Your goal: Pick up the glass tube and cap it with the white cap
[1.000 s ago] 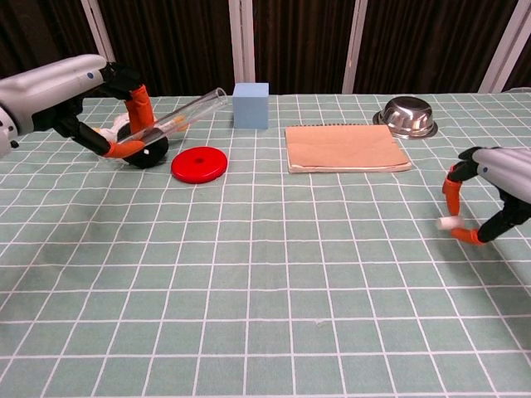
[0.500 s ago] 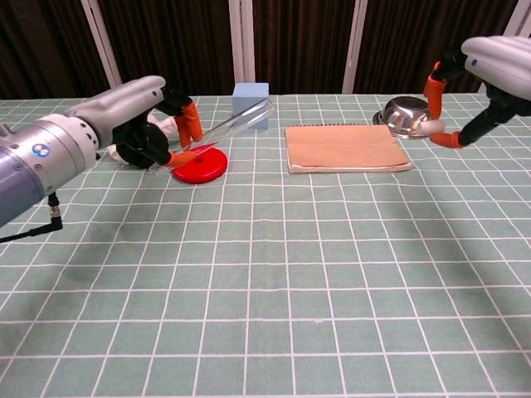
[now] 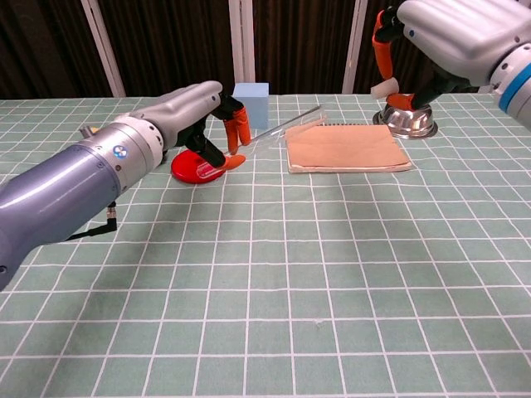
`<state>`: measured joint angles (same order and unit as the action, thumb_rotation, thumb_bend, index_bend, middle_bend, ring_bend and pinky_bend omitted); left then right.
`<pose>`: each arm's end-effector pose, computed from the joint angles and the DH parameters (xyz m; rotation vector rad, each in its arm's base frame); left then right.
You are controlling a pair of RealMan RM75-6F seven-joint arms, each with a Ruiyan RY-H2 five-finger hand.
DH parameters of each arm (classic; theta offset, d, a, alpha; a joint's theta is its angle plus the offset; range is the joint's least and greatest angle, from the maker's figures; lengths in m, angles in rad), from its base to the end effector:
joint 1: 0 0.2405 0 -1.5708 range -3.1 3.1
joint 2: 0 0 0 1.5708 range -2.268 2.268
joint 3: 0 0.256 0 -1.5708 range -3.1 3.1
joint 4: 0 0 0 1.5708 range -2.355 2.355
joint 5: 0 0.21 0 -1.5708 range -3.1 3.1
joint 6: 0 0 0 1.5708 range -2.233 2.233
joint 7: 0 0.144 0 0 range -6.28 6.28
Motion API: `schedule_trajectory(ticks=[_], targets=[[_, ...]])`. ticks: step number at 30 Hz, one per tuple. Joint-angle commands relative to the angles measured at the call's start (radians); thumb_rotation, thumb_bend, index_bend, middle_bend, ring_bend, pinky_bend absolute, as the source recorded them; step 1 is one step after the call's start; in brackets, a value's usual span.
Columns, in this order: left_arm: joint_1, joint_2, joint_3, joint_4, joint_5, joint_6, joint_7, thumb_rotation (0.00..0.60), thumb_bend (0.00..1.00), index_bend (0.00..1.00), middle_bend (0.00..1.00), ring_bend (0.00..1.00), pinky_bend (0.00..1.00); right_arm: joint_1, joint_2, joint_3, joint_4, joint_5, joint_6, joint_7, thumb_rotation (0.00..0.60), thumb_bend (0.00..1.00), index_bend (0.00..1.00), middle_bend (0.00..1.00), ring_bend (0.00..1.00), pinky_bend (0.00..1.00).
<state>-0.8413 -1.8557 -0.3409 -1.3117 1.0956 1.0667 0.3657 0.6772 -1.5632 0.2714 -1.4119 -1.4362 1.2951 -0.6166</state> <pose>-0.0647 0.3591 -0.0623 -1.7087 -0.9916 -1.2006 -0.1220 -0.3514 0.0455 1.6303 -0.2677 1.0424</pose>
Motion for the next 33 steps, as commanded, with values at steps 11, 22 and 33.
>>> schedule_trajectory(ticks=[11,22,33], targets=[[0.001,-0.088,-0.03,0.052,0.0,0.076,-0.076,0.6,0.53,0.55,0.58,0.08,0.0,0.048,-0.065,0.015,0.106,-0.052,0.052,0.003,0.6,0.37,0.64,0.32,0.07,0.0],[0.014,-0.115,-0.067,0.026,-0.063,0.105,-0.056,0.6,0.53,0.55,0.58,0.08,0.0,0.075,-0.084,0.023,0.132,-0.074,0.067,-0.004,0.6,0.37,0.64,0.32,0.07,0.0],[0.024,-0.112,-0.091,-0.035,-0.145,0.118,0.012,0.6,0.53,0.55,0.58,0.08,0.0,0.087,-0.112,0.017,0.135,-0.073,0.068,-0.038,0.6,0.37,0.64,0.32,0.07,0.0]])
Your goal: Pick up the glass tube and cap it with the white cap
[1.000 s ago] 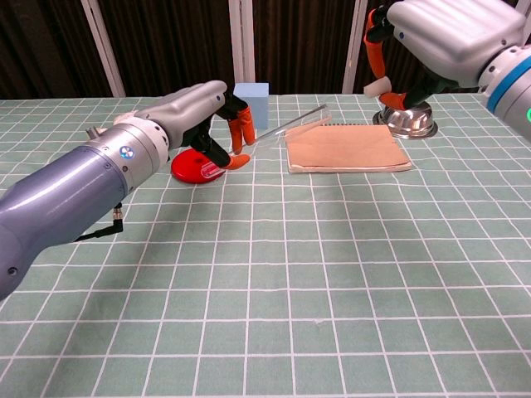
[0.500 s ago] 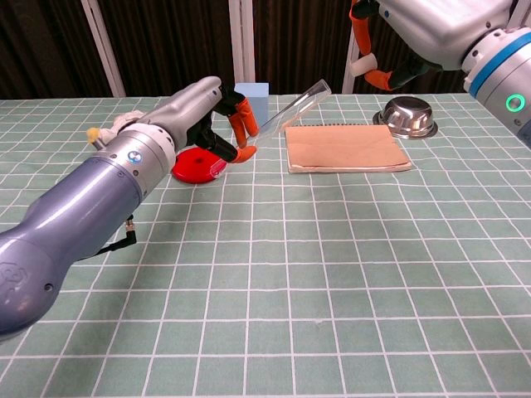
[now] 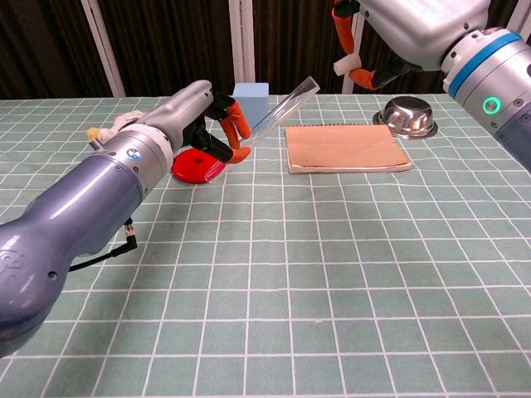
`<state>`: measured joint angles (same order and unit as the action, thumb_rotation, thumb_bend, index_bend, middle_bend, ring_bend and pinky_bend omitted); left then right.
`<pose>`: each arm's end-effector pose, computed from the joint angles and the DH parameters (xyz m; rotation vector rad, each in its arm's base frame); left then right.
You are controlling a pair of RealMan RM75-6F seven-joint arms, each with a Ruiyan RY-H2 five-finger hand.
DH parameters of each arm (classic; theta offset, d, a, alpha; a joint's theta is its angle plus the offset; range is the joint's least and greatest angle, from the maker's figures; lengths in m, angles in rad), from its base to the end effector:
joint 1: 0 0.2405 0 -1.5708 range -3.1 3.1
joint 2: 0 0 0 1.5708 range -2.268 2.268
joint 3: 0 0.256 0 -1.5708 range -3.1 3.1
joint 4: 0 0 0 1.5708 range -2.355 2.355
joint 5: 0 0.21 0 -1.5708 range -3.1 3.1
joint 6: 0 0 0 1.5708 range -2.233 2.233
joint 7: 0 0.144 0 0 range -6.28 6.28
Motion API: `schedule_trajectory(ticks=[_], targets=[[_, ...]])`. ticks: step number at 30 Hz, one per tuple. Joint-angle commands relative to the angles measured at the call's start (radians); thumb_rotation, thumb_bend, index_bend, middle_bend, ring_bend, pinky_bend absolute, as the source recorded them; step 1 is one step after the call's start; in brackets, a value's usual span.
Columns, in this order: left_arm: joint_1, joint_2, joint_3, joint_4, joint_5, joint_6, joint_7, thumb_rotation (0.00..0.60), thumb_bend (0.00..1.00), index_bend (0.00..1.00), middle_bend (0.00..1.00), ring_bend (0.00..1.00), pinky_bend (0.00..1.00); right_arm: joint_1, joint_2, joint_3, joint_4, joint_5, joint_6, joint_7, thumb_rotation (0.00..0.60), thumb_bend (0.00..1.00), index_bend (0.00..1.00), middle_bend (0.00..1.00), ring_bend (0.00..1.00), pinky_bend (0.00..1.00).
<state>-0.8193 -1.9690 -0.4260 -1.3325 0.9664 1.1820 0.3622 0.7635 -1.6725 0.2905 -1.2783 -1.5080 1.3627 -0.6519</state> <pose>-0.0559 0.3508 -0.0706 -1.4537 -1.2293 -1.2674 -0.0886 -0.3613 0.0303 1.5778 -0.0981 1.1144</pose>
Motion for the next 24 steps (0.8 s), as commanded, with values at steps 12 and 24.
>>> schedule_trajectory(ticks=[12,24], targets=[[0.001,0.02,-0.001,-0.053,-0.039,0.009,0.061,0.6,0.53,0.55,0.58,0.08,0.0,-0.001,-0.029,-0.009,0.028,0.016,-0.002,-0.004,0.6,0.37,0.64,0.32,0.07,0.0],[-0.003,0.013,0.006,-0.051,-0.047,0.013,0.064,0.6,0.53,0.55,0.58,0.08,0.0,0.001,-0.041,-0.003,0.036,0.029,0.001,-0.005,0.6,0.37,0.64,0.32,0.07,0.0]])
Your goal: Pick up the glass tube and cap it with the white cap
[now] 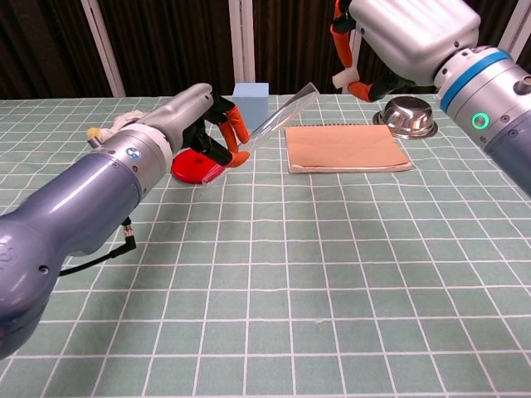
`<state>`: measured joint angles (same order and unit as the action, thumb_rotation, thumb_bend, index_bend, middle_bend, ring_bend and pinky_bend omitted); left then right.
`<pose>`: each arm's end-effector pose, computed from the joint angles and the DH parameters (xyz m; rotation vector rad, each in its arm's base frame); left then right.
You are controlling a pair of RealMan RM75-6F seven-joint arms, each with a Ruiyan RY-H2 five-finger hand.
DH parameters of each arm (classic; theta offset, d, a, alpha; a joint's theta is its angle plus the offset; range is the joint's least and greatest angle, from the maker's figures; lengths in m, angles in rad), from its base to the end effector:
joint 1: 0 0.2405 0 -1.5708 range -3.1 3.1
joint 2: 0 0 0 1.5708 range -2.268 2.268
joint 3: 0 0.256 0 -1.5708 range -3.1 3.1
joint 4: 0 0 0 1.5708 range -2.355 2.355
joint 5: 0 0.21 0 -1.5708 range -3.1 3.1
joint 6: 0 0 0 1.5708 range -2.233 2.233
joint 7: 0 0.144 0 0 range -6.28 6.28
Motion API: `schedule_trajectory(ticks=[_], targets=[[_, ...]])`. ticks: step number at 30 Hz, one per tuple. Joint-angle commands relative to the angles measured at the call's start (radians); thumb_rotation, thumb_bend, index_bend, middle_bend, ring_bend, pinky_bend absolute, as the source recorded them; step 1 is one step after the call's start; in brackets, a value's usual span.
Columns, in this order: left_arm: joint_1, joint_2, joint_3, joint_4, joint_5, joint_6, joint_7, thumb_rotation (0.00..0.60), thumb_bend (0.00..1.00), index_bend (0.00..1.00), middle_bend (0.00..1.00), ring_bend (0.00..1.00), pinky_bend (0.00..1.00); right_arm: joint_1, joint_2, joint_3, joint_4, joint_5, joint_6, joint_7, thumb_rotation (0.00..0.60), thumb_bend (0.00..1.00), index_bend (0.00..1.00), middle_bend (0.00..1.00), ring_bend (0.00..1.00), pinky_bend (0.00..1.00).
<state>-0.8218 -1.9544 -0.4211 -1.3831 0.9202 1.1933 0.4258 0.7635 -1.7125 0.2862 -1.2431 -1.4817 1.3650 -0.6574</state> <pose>-0.0534 0.3463 -0.0691 -1.4700 -1.2313 -1.2260 -0.0923 -0.3618 0.0196 1.5712 -0.1315 1.0930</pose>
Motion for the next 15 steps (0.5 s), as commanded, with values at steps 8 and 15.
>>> schedule_trajectory(ticks=[8,15], targets=[[-0.004,-0.013,0.0,0.011,-0.006,0.005,0.003,0.6,0.53,0.55,0.58,0.08,0.0,0.001,-0.003,-0.002,0.011,0.004,-0.002,0.008,0.6,0.37,0.64,0.32,0.07,0.0],[-0.01,-0.02,-0.002,0.013,-0.008,0.009,0.011,0.6,0.53,0.55,0.58,0.1,0.0,-0.002,-0.009,-0.01,0.016,0.003,-0.001,0.019,0.6,0.37,0.64,0.32,0.07,0.0]])
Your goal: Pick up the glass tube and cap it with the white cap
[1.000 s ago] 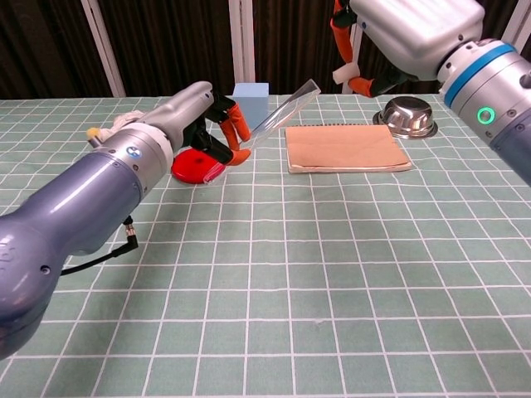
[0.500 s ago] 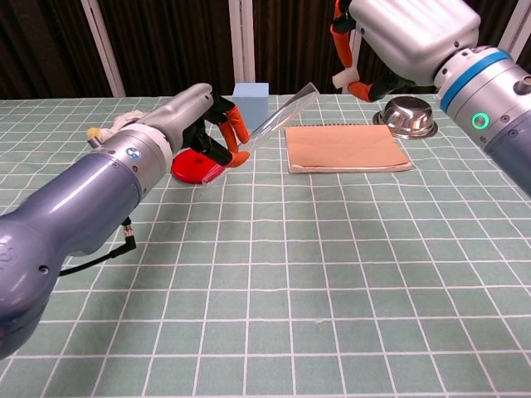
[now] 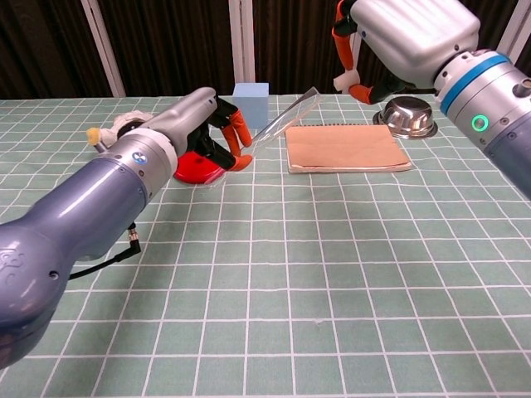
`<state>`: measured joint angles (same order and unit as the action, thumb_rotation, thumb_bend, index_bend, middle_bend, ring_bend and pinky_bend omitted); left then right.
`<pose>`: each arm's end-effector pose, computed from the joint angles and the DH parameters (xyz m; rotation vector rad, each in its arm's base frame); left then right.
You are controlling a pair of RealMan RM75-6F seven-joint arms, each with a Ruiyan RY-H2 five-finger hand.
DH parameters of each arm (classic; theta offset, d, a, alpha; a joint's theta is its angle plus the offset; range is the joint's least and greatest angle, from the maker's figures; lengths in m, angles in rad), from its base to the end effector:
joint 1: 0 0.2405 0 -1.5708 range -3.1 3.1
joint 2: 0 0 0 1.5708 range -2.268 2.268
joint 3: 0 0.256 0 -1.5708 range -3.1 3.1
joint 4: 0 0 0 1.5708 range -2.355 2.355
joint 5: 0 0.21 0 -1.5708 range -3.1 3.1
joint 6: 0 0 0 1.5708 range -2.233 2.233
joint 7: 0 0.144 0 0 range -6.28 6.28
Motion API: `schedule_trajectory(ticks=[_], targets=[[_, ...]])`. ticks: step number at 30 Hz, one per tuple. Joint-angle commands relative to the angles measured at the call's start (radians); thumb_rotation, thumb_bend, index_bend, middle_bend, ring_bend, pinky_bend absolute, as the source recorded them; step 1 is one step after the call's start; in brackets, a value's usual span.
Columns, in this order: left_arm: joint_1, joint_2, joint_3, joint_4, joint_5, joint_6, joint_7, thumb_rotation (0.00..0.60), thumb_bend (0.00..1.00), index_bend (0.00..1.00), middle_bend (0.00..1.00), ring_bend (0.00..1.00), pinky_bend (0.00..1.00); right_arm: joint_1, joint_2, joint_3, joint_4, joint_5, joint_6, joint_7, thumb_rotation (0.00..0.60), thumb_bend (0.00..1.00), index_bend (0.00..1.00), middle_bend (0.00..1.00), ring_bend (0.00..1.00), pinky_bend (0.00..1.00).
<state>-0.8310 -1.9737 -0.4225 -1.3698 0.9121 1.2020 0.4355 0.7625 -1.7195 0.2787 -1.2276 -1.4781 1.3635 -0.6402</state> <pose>-0.0504 0.3451 -0.0735 -1.4669 -1.2321 -1.2196 -0.0956 -0.3621 0.0166 1.5782 -0.1450 1.0917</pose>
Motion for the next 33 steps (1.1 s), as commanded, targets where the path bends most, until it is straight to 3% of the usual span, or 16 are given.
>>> schedule_trajectory(ticks=[1,33], targets=[[-0.002,-0.002,0.0,0.0,0.001,0.002,0.002,0.6,0.53,0.55,0.58,0.1,0.0,-0.001,-0.002,-0.004,0.002,-0.002,0.001,0.003,0.6,0.37,0.64,0.32,0.07,0.0],[-0.007,-0.022,0.002,0.009,-0.003,0.004,0.004,0.6,0.54,0.55,0.58,0.1,0.0,0.003,-0.023,-0.013,0.004,-0.002,-0.007,0.0,0.6,0.37,0.64,0.32,0.07,0.0]])
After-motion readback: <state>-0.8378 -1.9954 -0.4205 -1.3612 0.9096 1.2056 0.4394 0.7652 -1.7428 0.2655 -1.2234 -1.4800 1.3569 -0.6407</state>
